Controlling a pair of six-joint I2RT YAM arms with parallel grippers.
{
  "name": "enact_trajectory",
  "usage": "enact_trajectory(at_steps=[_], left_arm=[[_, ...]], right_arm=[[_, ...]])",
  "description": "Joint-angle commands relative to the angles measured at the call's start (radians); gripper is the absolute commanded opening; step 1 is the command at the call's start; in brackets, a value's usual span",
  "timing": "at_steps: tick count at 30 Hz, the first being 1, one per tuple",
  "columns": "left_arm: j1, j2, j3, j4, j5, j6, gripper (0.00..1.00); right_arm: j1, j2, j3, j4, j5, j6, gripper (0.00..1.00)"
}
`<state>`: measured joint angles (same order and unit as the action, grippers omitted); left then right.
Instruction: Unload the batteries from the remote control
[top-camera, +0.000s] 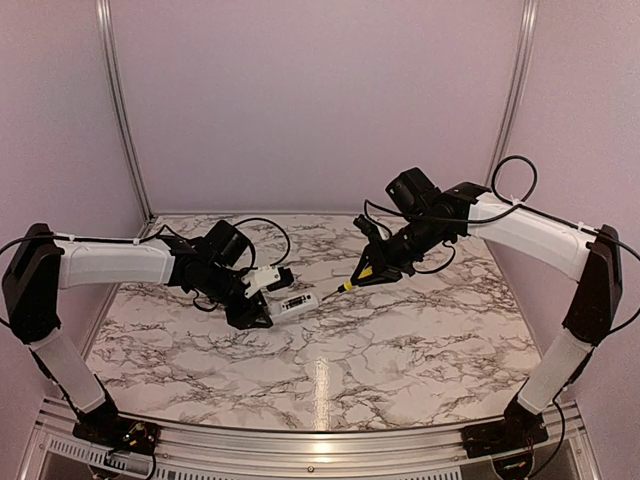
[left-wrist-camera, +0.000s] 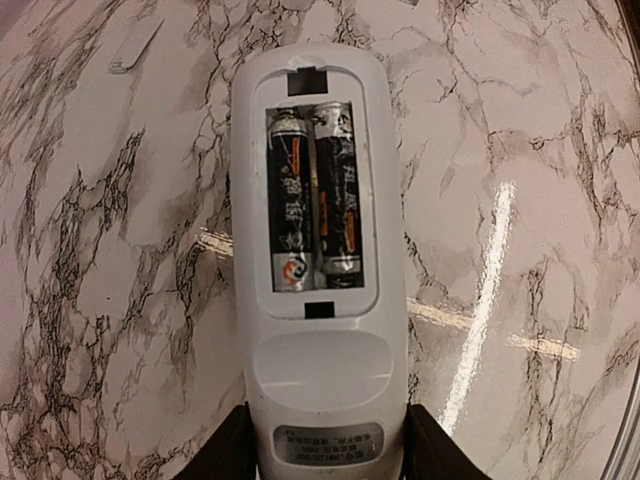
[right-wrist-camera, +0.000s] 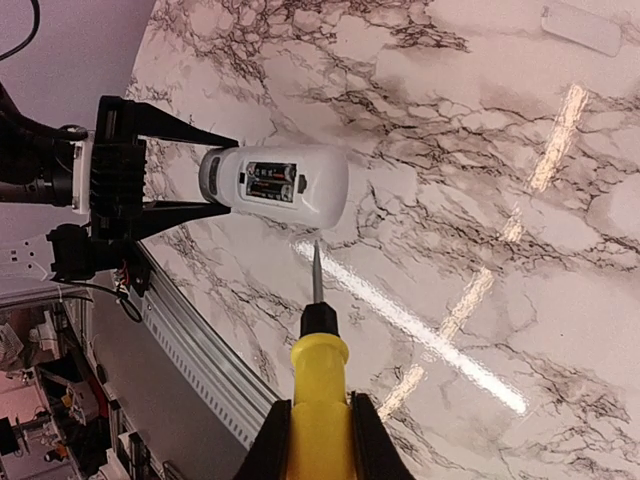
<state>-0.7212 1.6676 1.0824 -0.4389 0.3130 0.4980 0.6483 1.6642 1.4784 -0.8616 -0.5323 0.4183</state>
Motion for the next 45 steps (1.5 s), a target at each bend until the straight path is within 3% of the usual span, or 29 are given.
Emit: enact_trajectory(at_steps=[1,9,25,33,37,45], left_arm=[[-0.004,-0.046,0.019,0.045,-0.107,-0.132,0.00],[-0.004,-0.079,0.012,0.059,-0.262,-0.157,0.00],[0.047,-0.167,0.043,0.046,-0.182,-0.200,0.00],[0.066,-0.237,-0.019,0.136,-0.339,-0.255,0.00],[0.067,-0.240,-0.002,0.104,-0.286,-0.222,0.00],[0.066,-0.350,-0.100,0.240,-0.280,-0.202,0.00]], right_arm=[[-0.007,-0.013,0.030,0.000,0.012,-0.016,0.00],[-0.007,-0.032,0.030,-0.013,0.032,-0.021,0.00],[-0.008,-0.107,-0.027,0.042,0.076,0.018,0.00],[-0.007,-0.117,-0.027,0.048,0.094,0.025,0.00],[-0.007,-0.118,-0.029,0.054,0.098,0.031,0.00],[-0.007,-0.131,-0.028,0.059,0.104,0.043,0.00]])
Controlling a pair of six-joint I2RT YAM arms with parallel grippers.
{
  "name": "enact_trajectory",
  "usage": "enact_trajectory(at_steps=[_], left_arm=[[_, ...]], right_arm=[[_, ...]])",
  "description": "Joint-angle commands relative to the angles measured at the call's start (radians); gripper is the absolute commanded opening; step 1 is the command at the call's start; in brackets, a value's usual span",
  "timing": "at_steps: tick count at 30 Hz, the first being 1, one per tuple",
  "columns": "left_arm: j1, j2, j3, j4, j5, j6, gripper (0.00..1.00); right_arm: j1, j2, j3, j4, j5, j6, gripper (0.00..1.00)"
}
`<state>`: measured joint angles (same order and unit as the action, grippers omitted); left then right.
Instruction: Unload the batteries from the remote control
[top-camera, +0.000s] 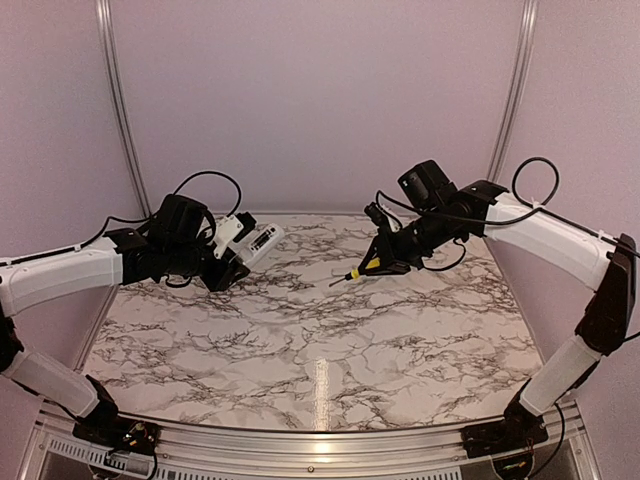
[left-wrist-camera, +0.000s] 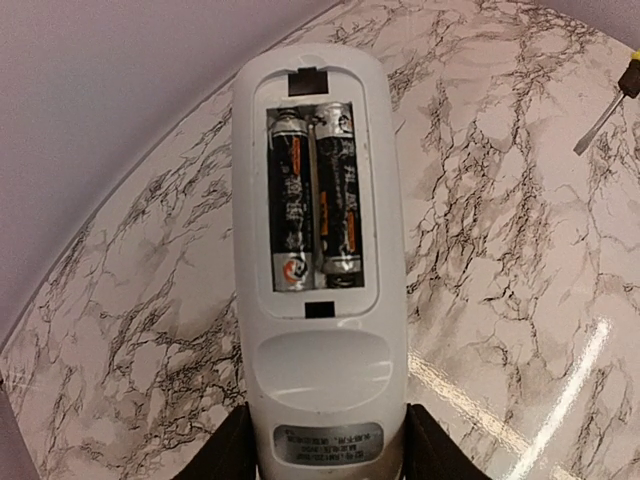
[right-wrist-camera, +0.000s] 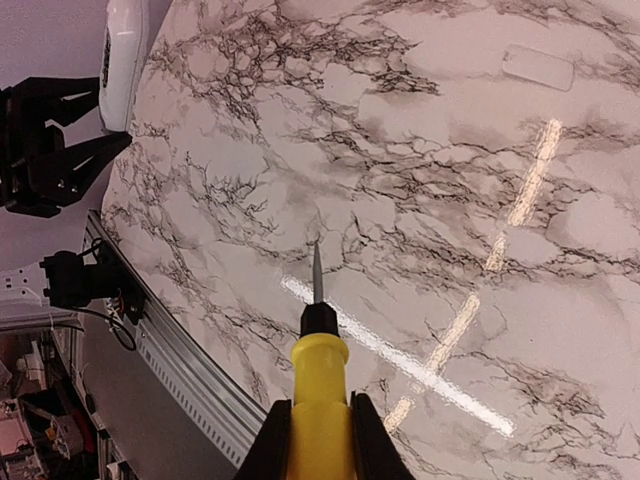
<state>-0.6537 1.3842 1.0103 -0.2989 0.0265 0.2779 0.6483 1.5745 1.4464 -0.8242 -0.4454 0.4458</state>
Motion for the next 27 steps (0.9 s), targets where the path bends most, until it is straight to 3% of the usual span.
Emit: enact_trajectory(at_steps=[1,14,27], left_arm=[[-0.001,-0.066,-0.029,0.096,-0.001,0.017,0.00],[-0.027,0.025,0.004,-0.007,0.000,-0.186,0.00],[-0.176,0.063,-0.034,0.047,0.022,-0.192,0.00]], right_arm=[[-0.007,-0.044,0.002,0.023,0.019,0.018,0.00],[-0.007,-0.105,-0.039,0.037,0.018,0.036,0.00],[0.070,-0.083,-0.006,0.014,0.045,0.017,0.00]])
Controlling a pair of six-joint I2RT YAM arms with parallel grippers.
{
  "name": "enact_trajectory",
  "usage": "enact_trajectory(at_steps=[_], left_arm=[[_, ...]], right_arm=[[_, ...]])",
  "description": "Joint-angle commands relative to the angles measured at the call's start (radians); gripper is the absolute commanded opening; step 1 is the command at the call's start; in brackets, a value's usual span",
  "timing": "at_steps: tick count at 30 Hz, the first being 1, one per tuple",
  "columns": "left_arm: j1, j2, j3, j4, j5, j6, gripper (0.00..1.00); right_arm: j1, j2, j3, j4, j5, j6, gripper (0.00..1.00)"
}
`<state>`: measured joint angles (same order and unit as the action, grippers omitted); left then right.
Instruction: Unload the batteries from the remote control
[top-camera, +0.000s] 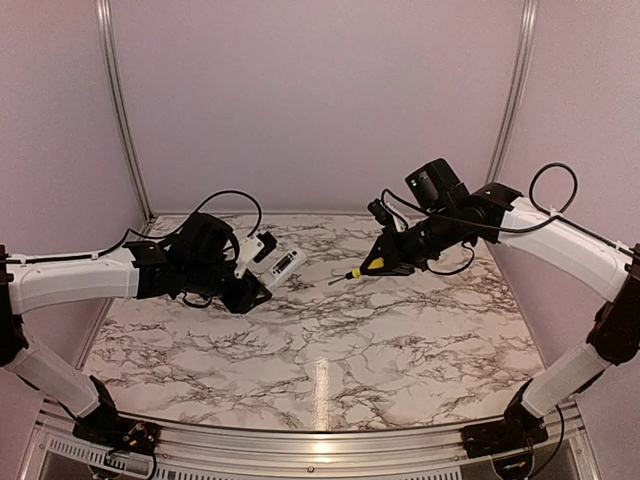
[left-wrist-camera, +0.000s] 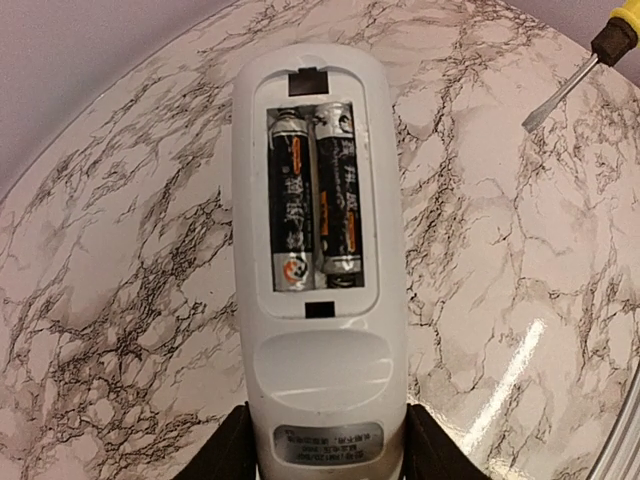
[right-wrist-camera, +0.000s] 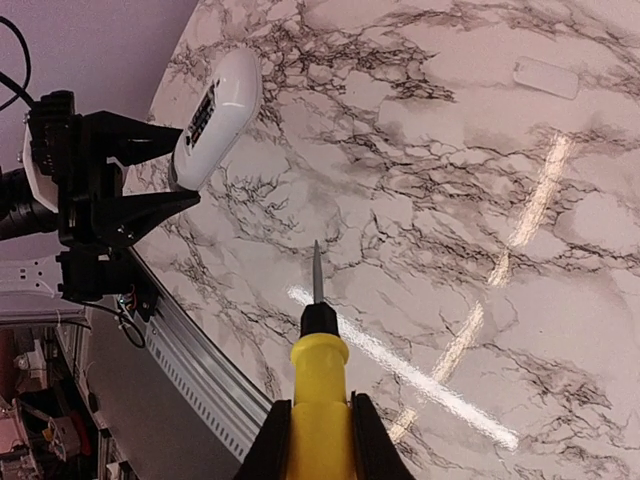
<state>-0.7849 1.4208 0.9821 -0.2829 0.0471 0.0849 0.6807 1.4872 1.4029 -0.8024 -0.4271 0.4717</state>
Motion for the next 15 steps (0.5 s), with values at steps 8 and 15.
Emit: enact_trajectory(at_steps=[8,15], left_arm=[[-0.123,0.128,0.077,-0.067,-0.074,0.001,0.00],[-0.162,0.157,0.098,-0.059,-0.111,-0.015,0.00]], right_arm=[[0.085,0.037,0.126,-0.033,0.040,-0.027,0.00],[0.089,0.050,0.149,-0.068,0.072,-0.044,0.00]])
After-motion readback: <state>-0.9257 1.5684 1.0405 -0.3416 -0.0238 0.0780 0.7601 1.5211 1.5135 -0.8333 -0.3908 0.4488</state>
